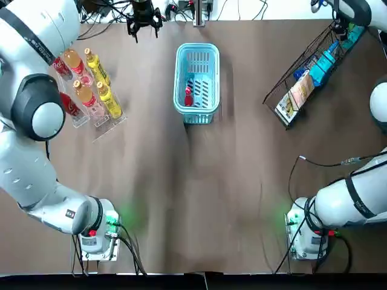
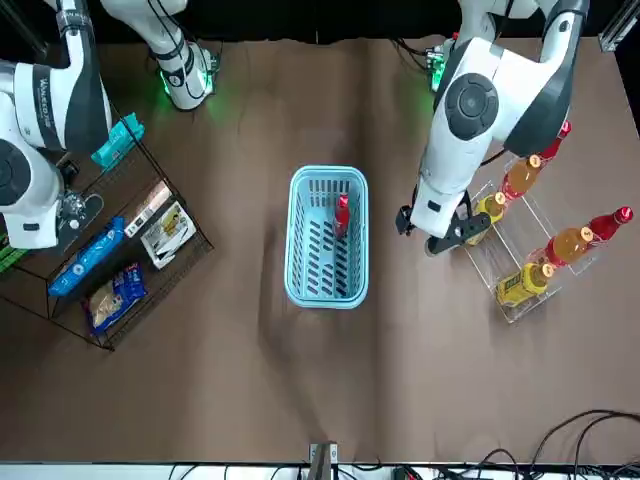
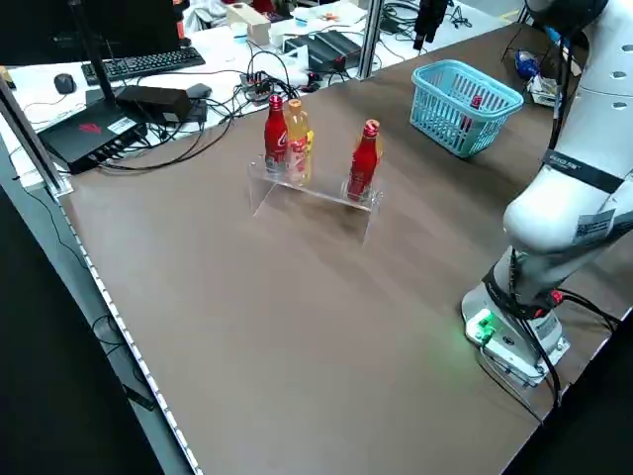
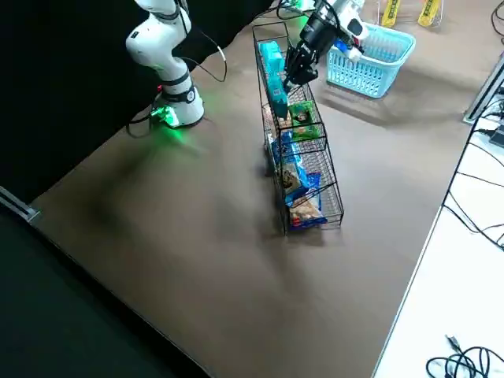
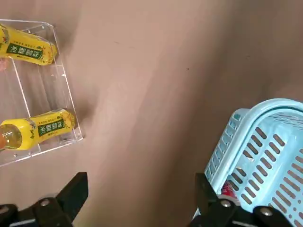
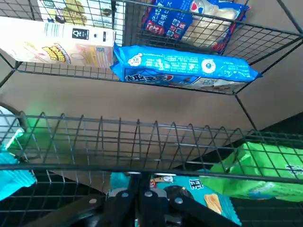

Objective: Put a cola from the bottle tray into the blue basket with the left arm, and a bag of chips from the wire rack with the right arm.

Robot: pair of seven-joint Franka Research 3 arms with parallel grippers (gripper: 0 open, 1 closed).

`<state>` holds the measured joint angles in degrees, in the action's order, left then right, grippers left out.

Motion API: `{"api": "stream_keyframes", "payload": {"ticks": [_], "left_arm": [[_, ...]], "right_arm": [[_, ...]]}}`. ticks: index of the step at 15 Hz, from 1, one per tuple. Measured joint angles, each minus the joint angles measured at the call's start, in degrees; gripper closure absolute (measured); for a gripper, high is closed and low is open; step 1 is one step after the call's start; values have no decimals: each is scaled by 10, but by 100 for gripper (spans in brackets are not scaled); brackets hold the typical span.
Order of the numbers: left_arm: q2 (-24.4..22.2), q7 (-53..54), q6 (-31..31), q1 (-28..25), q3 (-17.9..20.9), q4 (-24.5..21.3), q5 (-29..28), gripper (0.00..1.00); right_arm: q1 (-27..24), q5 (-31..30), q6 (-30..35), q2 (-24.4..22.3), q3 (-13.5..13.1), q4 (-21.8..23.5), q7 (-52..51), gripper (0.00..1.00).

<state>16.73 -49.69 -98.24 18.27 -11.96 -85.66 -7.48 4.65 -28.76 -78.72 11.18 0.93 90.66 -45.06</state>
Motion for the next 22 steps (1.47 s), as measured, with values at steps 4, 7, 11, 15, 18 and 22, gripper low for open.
{"api": "stream_keyframes", "payload": {"ticks": [4, 7, 11, 15, 18, 22], "left_arm": [[-1, 0, 0, -1, 0, 1, 0, 0], [-2, 0, 0, -16, 0, 9, 0, 0], [-13, 71, 0, -41, 15, 18, -1, 0], [-63, 251, 43, -41, 81, 19, 0, 0], [-96, 370, 82, -41, 128, 15, 24, 0], [-142, 478, 96, -57, 178, -24, 83, 0]], "right_arm": [[6, -2, 4, 0, 0, -3, 3, 98], [24, -3, 18, 0, 0, -18, 18, 98], [46, -5, 67, 0, 0, -60, 23, 98], [65, -5, 122, 0, 1, -101, 23, 98], [105, 35, 143, -1, 3, -136, 81, 98], [135, 166, 127, -1, 6, -151, 284, 98]]}}
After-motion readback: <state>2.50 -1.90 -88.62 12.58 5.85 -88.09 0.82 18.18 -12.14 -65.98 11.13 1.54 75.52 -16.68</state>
